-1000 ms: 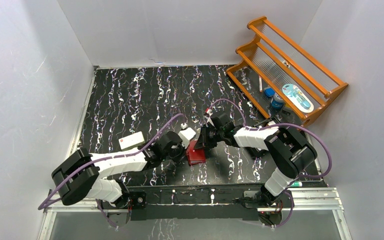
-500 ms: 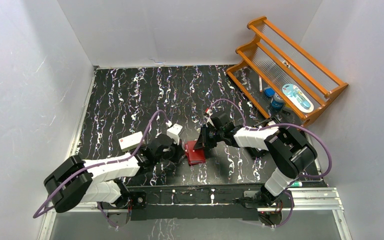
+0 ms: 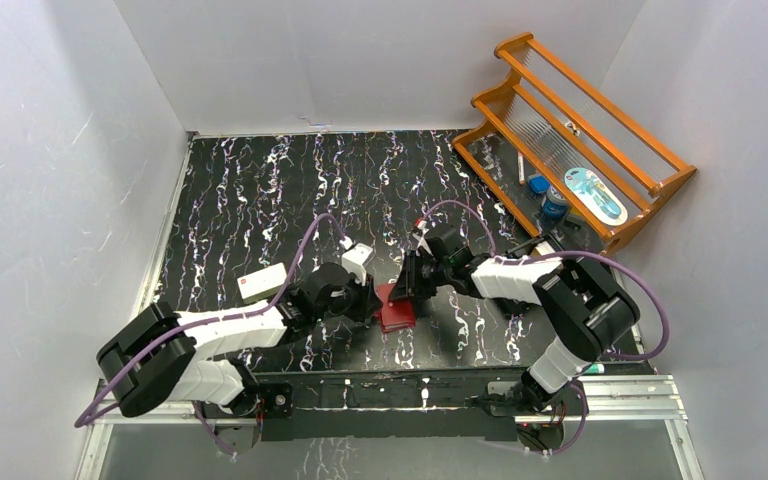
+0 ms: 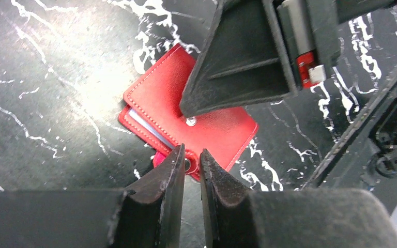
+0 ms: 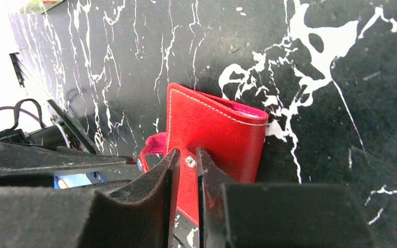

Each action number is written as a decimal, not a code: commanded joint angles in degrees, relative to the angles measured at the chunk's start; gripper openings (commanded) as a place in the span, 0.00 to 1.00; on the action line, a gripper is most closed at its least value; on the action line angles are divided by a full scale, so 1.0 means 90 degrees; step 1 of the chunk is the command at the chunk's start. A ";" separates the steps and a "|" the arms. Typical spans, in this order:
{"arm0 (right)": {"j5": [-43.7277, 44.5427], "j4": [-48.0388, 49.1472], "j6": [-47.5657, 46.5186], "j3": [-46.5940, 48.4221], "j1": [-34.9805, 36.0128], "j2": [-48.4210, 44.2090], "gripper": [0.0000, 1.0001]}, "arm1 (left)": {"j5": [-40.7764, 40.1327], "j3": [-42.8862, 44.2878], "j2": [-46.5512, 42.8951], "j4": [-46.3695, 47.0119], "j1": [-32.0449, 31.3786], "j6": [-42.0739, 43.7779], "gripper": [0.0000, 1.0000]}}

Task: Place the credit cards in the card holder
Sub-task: Adjust the snap button on the card holder, then hold the card holder at the center of the board, then close the snap button on the card holder, then hold the snap button from the card holder.

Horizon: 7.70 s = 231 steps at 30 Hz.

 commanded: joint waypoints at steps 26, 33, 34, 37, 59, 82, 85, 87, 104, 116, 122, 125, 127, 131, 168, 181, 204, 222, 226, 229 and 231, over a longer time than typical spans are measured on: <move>-0.0179 0.0022 0.0493 -0.0111 0.0099 -0.0752 0.32 | 0.2068 0.1942 0.1117 -0.1497 0.1825 -0.1468 0.22; -0.0259 0.0158 0.0555 -0.0036 0.0252 -0.0485 0.32 | 0.2905 0.2479 0.1613 -0.1526 0.1834 -0.1095 0.19; -0.0275 0.0190 0.0574 -0.0020 0.0289 -0.0464 0.32 | 0.3005 0.2511 0.1672 -0.1479 0.1834 -0.1065 0.19; -0.0258 0.0223 0.0620 -0.0014 0.0365 -0.0408 0.33 | 0.3239 0.2572 0.1928 -0.1356 0.1834 -0.1146 0.19; -0.0164 0.0172 0.0650 0.0181 0.0571 -0.0165 0.30 | 0.3167 0.2534 0.2969 -0.1657 0.1838 -0.1029 0.18; 0.0455 -0.0742 0.0155 0.0386 0.0581 -0.0464 0.00 | 0.2866 0.2668 0.2812 -0.1984 0.1833 -0.0990 0.18; 0.0551 -0.0828 0.0104 0.0391 0.0557 -0.0514 0.00 | 0.2800 0.2711 0.2839 -0.2108 0.1834 -0.0926 0.18; 0.0628 -0.0932 0.0046 0.0396 0.0502 -0.0551 0.00 | 0.2806 0.2698 0.2849 -0.2140 0.1834 -0.0898 0.19; 0.0868 -0.1262 -0.0563 0.0665 0.0355 -0.0701 0.00 | 0.2951 0.2722 0.2953 -0.2074 0.1834 -0.0709 0.19; 0.1155 -0.1353 -0.0689 0.0526 0.0273 -0.0553 0.00 | 0.2980 0.2731 0.2901 -0.2073 0.1834 -0.0610 0.19; 0.1180 -0.1349 -0.0871 0.0523 0.0230 -0.0619 0.00 | 0.3025 0.2754 0.2949 -0.2058 0.1834 -0.0423 0.19; 0.1319 -0.1451 -0.1093 0.0627 0.0231 -0.0674 0.00 | 0.3119 0.2844 0.3028 -0.2035 0.1826 -0.0166 0.19; 0.1361 -0.1461 -0.1233 0.0630 0.0192 -0.0636 0.00 | 0.3185 0.2944 0.3113 -0.2053 0.1825 0.0008 0.18; 0.1469 -0.1331 -0.1419 0.0435 0.0122 -0.0494 0.00 | 0.3266 0.3086 0.3208 -0.2112 0.1832 0.0236 0.18; 0.0907 0.0037 0.0062 -0.0043 0.0398 -0.0047 0.00 | 0.1582 0.2690 0.1572 -0.3006 0.1852 -0.1295 0.24; 0.0582 -0.0314 -0.0756 0.0248 0.0404 -0.0251 0.00 | 0.2059 0.3160 0.3043 -0.2979 0.1850 -0.0873 0.21; 0.1286 -0.0512 -0.1148 0.0003 0.0292 -0.0353 0.00 | 0.1904 0.3086 0.3228 -0.3044 0.1843 -0.0595 0.19; 0.1299 0.0130 -0.1158 -0.0815 0.0255 -0.0548 0.00 | 0.2325 0.3026 0.1759 -0.3189 0.1621 -0.1200 0.28; 0.1269 0.0179 -0.1110 -0.0815 0.0255 -0.0502 0.00 | 0.2302 0.2768 0.1608 -0.3054 0.1415 -0.1354 0.25; 0.1275 0.0186 -0.1088 -0.0812 0.0250 -0.0478 0.00 | 0.2335 0.2625 0.1690 -0.2877 0.1315 -0.1439 0.19; 0.1303 0.0167 -0.1064 -0.0790 0.0243 -0.0465 0.00 | 0.2286 0.2591 0.1800 -0.2837 0.1258 -0.1424 0.15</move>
